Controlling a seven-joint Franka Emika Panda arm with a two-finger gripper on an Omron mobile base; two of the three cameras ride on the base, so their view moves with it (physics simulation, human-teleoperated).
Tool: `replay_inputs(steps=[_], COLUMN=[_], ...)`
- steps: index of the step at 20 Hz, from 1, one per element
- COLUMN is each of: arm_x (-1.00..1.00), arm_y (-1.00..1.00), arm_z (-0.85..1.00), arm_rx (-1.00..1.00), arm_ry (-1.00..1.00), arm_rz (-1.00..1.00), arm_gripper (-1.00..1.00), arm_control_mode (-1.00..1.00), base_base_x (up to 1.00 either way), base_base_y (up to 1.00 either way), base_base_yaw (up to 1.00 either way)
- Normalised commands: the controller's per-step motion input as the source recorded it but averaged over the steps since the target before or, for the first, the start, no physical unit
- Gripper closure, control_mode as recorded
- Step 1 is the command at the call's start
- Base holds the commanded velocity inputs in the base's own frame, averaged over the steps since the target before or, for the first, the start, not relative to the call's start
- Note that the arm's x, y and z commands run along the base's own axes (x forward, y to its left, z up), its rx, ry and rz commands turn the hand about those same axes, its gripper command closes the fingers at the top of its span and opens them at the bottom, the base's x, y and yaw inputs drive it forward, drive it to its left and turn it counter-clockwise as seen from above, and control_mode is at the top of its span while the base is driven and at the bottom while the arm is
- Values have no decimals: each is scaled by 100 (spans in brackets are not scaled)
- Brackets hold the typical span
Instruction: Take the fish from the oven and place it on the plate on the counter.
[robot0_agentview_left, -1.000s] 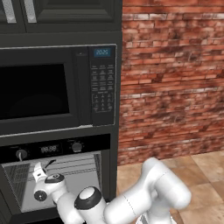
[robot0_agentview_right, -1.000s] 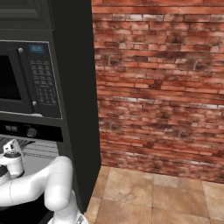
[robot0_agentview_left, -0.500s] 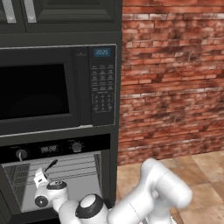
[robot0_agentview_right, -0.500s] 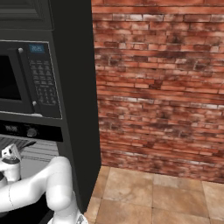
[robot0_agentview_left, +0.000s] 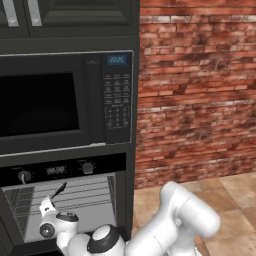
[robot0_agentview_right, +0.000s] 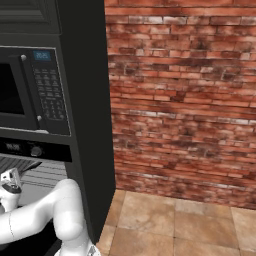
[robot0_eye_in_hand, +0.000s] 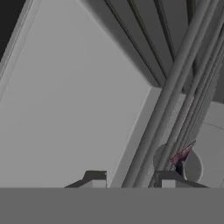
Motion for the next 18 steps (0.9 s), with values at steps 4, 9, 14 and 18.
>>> replay_inputs(steps=[4, 9, 14, 18], arm_x=[-39, -42, -55, -64], arm_y=[0, 0, 0, 0], arm_z=[-46, -60, -78, -74], arm_rx=[0, 0, -1, -1], arm_ry=[23, 21, 14, 14], arm_rz=[0, 0, 0, 0], arm_gripper=[100, 100, 100, 100], arm_control_mode=[-100, -100, -100, -100], base_base_x=[0, 0, 0, 0], base_base_y=[0, 0, 0, 0], base_base_yaw=[0, 0, 0, 0])
